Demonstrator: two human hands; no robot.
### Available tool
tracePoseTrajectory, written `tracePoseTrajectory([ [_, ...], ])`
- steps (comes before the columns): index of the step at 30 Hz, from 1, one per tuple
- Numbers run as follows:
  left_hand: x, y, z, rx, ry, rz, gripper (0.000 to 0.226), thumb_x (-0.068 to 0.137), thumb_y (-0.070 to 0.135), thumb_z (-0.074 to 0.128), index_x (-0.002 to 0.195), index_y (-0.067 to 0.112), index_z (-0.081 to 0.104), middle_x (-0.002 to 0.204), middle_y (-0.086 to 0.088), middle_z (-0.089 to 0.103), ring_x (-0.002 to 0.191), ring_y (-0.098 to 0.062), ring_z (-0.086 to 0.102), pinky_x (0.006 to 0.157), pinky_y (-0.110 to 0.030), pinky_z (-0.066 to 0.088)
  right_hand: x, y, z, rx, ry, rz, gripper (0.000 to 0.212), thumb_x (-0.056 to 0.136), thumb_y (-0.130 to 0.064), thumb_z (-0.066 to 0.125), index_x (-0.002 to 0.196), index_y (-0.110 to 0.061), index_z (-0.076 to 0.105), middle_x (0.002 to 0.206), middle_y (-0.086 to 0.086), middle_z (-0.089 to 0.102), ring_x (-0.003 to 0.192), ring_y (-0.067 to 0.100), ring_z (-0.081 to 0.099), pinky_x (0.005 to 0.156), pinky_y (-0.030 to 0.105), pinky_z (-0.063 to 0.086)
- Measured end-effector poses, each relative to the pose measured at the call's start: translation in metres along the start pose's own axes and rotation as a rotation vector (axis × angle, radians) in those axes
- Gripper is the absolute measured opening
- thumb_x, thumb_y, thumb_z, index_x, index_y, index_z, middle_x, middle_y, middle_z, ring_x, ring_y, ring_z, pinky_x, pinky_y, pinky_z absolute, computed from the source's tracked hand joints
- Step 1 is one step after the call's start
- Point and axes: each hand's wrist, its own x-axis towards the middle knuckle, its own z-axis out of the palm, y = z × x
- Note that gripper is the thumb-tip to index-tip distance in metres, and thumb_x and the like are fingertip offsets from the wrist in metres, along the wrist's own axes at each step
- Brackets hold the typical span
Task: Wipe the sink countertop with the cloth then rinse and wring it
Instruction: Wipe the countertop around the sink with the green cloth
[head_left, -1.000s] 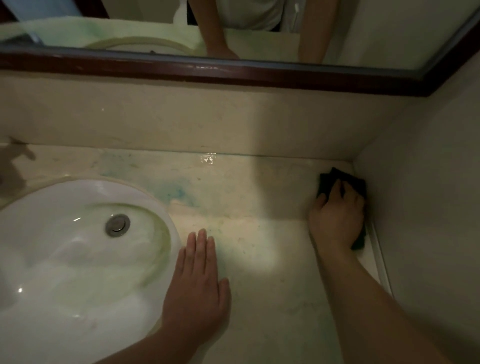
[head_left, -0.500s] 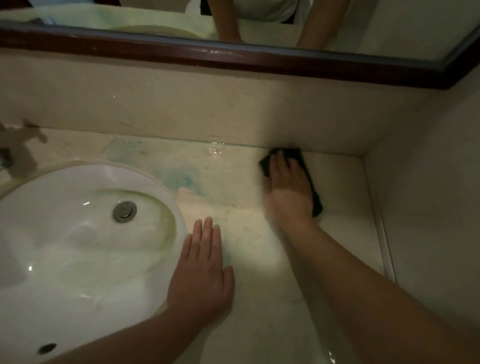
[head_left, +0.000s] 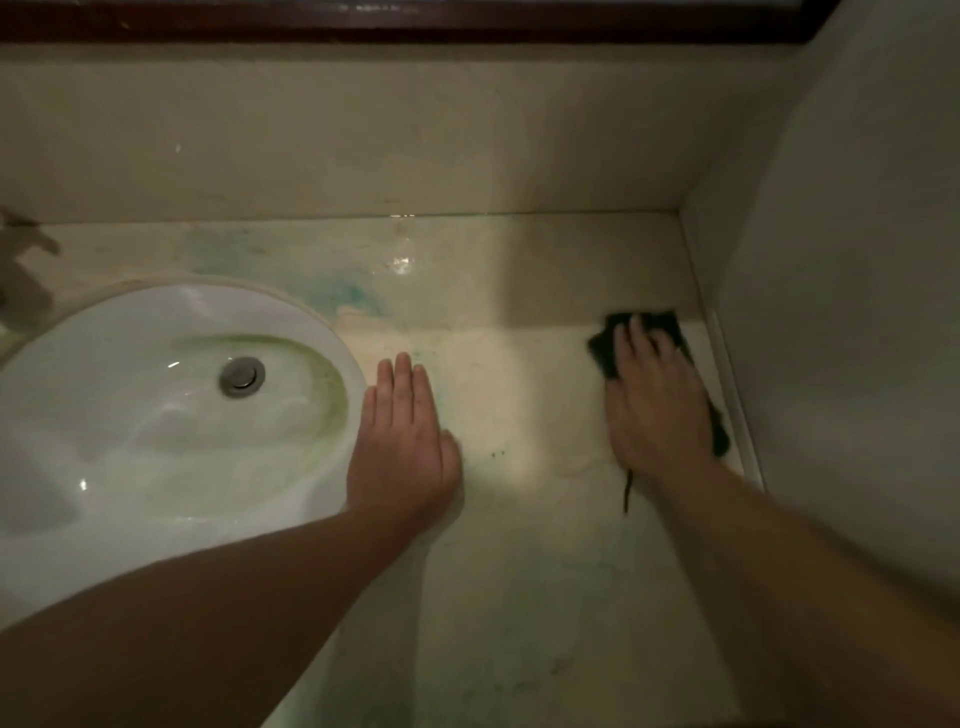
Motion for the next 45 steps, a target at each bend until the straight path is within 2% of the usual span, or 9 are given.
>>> tracePoseTrajectory([
  [7,-0.002,-0.001,0.006,-0.012,0.047,0.018,0.072,0.087,0.027,0.032,0.15,-0.007,0.021,0.159,-0.026,0.016,0.15,-0.037,0.01,0.122,-0.047,0.012,0.082,-0.062,-0.012,-0.033,0.041,-0.16,0.063,0.093,-0.032,0.027,0.151,-0.008,0.027,0.157,0.011,0.03,0.142,0.029,0.029,0.117,0.046,0.021],
  [13,-0.004,-0.004,0.006,-0.003,0.038,0.029,0.069,0.093,0.029,0.026,0.151,-0.006,0.017,0.16,-0.026,0.013,0.15,-0.036,0.009,0.122,-0.049,0.014,-0.042,-0.094,0.001,-0.025,-0.012,-0.356,0.061,0.095,-0.039,0.035,0.153,-0.02,0.024,0.162,0.0,0.02,0.148,0.033,0.01,0.121,0.05,0.002],
  [17,-0.005,-0.001,0.004,-0.01,0.02,-0.004,0.072,0.092,0.031,0.026,0.153,-0.004,0.012,0.162,-0.022,0.009,0.15,-0.034,0.005,0.122,-0.047,0.01,-0.106,-0.069,0.011,-0.02,-0.101,-0.434,0.061,0.096,-0.037,0.033,0.153,-0.015,0.025,0.161,0.005,0.023,0.149,0.028,0.014,0.122,0.045,0.014],
  [23,-0.004,0.0,0.004,-0.01,0.019,-0.006,0.075,0.088,0.033,0.025,0.152,-0.005,0.016,0.161,-0.024,0.013,0.15,-0.036,0.009,0.122,-0.048,0.012,-0.023,0.017,0.002,-0.036,-0.003,0.075,0.061,0.098,-0.032,0.028,0.154,-0.013,0.015,0.162,0.011,0.015,0.149,0.031,0.011,0.121,0.045,0.01],
  [26,-0.003,0.0,0.005,-0.002,0.015,0.001,0.074,0.088,0.033,0.024,0.152,-0.004,0.014,0.161,-0.024,0.012,0.15,-0.037,0.008,0.122,-0.048,0.011,-0.005,0.017,0.0,0.008,0.012,0.098,0.061,0.099,-0.035,0.026,0.155,-0.014,0.013,0.163,0.01,0.012,0.149,0.031,0.009,0.121,0.044,0.009],
  [33,-0.004,-0.001,0.003,-0.013,-0.014,0.003,0.072,0.091,0.032,0.022,0.152,-0.005,0.014,0.161,-0.024,0.01,0.149,-0.038,0.007,0.122,-0.048,0.009,-0.089,-0.092,0.011,-0.066,-0.021,-0.364,0.062,0.094,-0.037,0.031,0.152,-0.017,0.025,0.16,0.008,0.024,0.148,0.032,0.019,0.119,0.045,0.015],
  [37,-0.019,-0.006,-0.009,-0.12,-0.07,0.028,0.07,0.096,0.037,0.017,0.154,-0.002,0.006,0.163,-0.019,0.001,0.151,-0.032,-0.003,0.123,-0.045,0.003,-0.167,-0.076,0.022,-0.017,-0.149,-0.505,0.059,0.097,-0.036,0.032,0.153,-0.02,0.024,0.161,0.004,0.022,0.149,0.029,0.015,0.121,0.045,0.011],
  [40,-0.066,-0.015,-0.024,-0.136,-0.034,0.091,0.073,0.095,0.041,0.015,0.154,-0.002,0.008,0.163,-0.02,0.004,0.151,-0.032,-0.002,0.123,-0.042,0.003,-0.175,-0.023,0.02,-0.114,-0.09,-0.331,0.06,0.093,-0.035,0.03,0.15,-0.015,0.032,0.157,0.01,0.031,0.146,0.032,0.024,0.12,0.045,0.015],
  [45,-0.137,-0.038,-0.008,-0.031,-0.081,0.176,0.07,0.096,0.04,0.026,0.152,-0.002,0.019,0.161,-0.021,0.014,0.15,-0.034,0.006,0.121,-0.046,0.01,-0.158,0.007,0.017,0.023,-0.029,0.193,0.062,0.096,-0.035,0.023,0.155,-0.015,0.016,0.162,0.01,0.014,0.149,0.031,0.011,0.12,0.047,0.011],
])
